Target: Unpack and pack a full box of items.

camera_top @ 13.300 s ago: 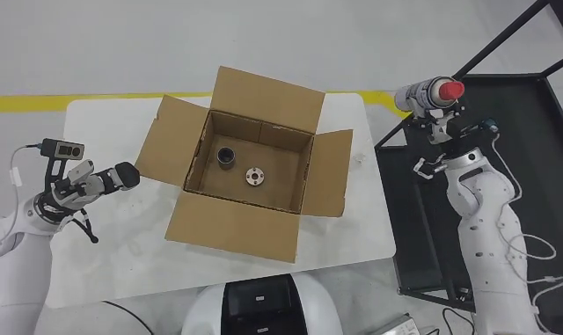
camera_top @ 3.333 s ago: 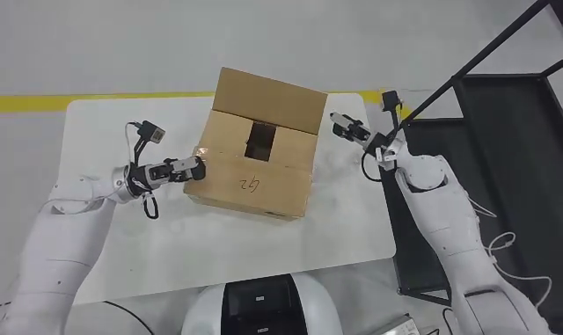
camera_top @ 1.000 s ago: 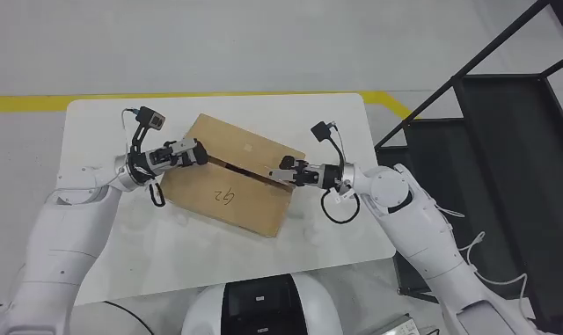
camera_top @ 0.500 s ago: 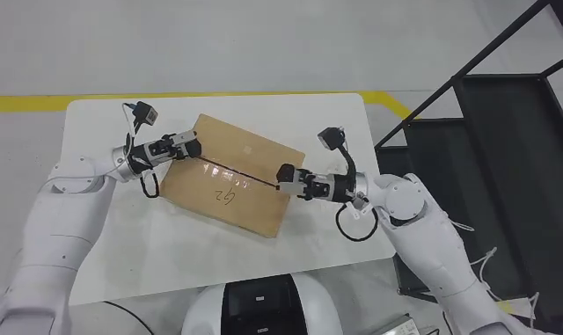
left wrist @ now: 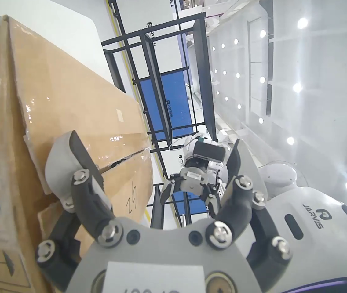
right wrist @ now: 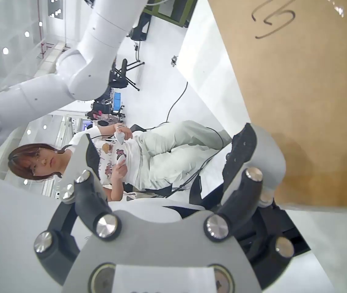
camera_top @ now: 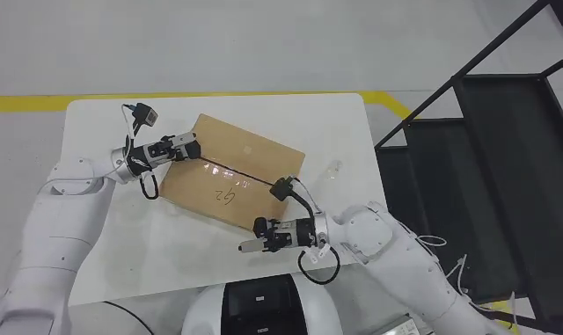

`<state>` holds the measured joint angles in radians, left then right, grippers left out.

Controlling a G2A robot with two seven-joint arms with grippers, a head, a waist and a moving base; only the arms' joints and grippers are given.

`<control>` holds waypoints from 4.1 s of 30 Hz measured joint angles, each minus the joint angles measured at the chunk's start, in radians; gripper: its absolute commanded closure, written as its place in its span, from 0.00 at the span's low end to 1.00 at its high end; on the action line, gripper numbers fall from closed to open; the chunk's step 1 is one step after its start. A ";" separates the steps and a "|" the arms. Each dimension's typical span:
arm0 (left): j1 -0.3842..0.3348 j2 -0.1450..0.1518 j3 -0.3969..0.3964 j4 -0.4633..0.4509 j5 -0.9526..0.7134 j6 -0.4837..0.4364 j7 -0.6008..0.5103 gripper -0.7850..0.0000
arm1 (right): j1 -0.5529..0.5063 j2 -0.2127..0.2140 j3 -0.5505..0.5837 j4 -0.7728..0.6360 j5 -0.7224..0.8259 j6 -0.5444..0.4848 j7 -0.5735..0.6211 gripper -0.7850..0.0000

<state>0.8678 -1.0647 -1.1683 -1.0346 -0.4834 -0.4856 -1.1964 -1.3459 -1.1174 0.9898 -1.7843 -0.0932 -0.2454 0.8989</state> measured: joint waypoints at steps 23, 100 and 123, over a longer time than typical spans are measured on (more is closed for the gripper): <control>0.000 0.000 0.000 0.000 0.000 0.000 0.000 0.00 | -0.014 0.005 -0.058 -0.073 -0.288 0.248 -0.077 0.00; 0.000 0.000 0.000 0.000 0.000 0.000 0.000 0.00 | 0.093 -0.018 0.209 0.456 0.167 -0.292 -0.479 0.00; 0.048 0.009 -0.005 -0.089 0.099 0.026 0.063 0.00 | 0.088 -0.022 0.225 0.316 0.026 -0.287 -0.505 0.00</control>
<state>0.9162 -1.0554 -1.1731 -1.1233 -0.3844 -0.4601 -1.1338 -1.2576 -1.1390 1.2153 -1.4681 -0.0674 -0.5325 0.3943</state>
